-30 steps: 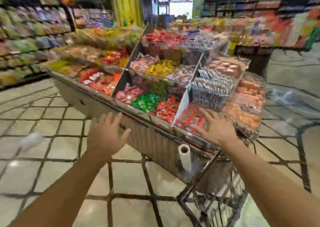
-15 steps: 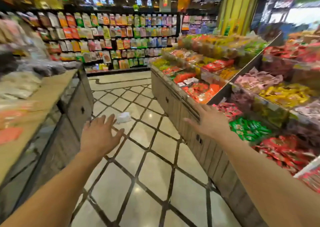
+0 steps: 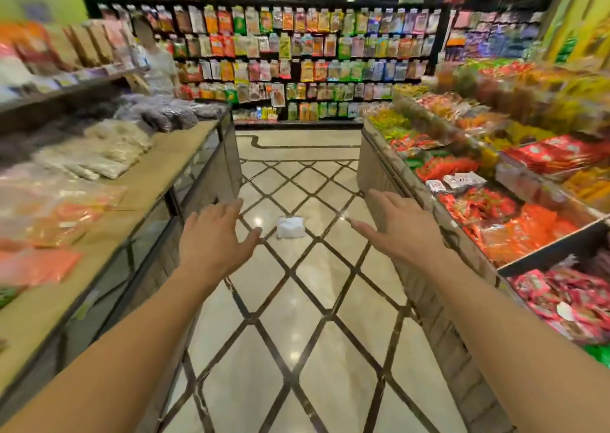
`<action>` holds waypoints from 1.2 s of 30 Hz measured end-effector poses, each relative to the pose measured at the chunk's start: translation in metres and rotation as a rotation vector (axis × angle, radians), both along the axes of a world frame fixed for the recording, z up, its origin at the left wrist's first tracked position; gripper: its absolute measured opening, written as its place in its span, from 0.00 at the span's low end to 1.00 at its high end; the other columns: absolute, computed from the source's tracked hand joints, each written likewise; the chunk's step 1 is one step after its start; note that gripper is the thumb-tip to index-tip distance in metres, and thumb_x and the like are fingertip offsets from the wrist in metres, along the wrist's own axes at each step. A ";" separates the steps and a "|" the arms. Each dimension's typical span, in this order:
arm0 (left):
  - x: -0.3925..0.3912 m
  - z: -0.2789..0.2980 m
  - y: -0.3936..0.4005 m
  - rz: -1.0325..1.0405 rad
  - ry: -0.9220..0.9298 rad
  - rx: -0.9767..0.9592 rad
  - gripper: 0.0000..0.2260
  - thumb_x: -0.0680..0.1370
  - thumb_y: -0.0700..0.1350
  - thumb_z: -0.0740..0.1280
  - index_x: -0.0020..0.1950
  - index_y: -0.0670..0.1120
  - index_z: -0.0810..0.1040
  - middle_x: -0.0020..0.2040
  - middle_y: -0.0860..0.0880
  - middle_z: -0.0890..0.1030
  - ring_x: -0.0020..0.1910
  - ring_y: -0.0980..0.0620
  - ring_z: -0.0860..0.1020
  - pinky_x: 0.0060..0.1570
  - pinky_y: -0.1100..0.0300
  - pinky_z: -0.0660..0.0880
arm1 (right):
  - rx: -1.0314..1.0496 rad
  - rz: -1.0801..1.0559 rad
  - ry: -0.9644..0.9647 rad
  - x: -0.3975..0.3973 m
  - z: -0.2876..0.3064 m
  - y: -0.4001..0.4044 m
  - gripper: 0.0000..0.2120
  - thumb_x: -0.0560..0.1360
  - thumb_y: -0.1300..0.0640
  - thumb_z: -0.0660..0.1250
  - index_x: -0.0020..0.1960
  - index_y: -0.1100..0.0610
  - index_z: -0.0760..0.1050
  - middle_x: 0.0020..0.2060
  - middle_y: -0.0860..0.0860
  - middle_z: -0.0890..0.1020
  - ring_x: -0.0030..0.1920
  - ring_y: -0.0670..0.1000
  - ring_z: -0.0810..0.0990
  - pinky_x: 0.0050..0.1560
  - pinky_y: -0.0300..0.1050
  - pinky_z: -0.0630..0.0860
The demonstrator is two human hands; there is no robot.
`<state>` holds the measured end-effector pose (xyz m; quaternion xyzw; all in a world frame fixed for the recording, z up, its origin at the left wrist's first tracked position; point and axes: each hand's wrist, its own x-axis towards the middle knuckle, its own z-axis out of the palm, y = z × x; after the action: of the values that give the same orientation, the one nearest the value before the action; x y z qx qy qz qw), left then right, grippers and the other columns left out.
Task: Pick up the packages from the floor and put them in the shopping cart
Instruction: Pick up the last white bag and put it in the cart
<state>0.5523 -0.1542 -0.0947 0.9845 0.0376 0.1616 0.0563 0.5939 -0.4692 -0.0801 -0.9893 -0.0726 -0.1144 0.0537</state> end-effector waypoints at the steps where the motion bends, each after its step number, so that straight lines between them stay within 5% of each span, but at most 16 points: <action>1: 0.017 -0.002 0.004 0.008 -0.001 -0.002 0.33 0.81 0.65 0.61 0.82 0.50 0.65 0.77 0.47 0.74 0.77 0.44 0.69 0.76 0.43 0.65 | 0.004 0.009 0.005 0.020 -0.002 0.007 0.41 0.77 0.24 0.54 0.83 0.45 0.57 0.79 0.48 0.67 0.77 0.56 0.68 0.68 0.58 0.73; 25: 0.560 -0.041 0.111 -0.007 0.088 -0.016 0.34 0.82 0.65 0.60 0.83 0.48 0.64 0.77 0.43 0.73 0.76 0.42 0.70 0.75 0.42 0.65 | 0.051 -0.004 0.082 0.556 -0.045 0.111 0.40 0.77 0.26 0.55 0.83 0.46 0.57 0.79 0.50 0.67 0.77 0.58 0.67 0.68 0.59 0.72; 36: 0.807 -0.043 0.134 0.095 0.128 -0.051 0.39 0.77 0.70 0.52 0.83 0.51 0.64 0.78 0.44 0.72 0.78 0.42 0.69 0.76 0.42 0.65 | 0.104 0.106 0.138 0.840 -0.087 0.166 0.40 0.78 0.26 0.53 0.83 0.45 0.54 0.81 0.52 0.65 0.78 0.59 0.66 0.70 0.60 0.72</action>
<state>1.3595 -0.0206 -0.1379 0.9882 0.0921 0.0996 0.0710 1.4343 -0.3033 -0.1668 -0.9855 -0.1147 -0.0464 0.1159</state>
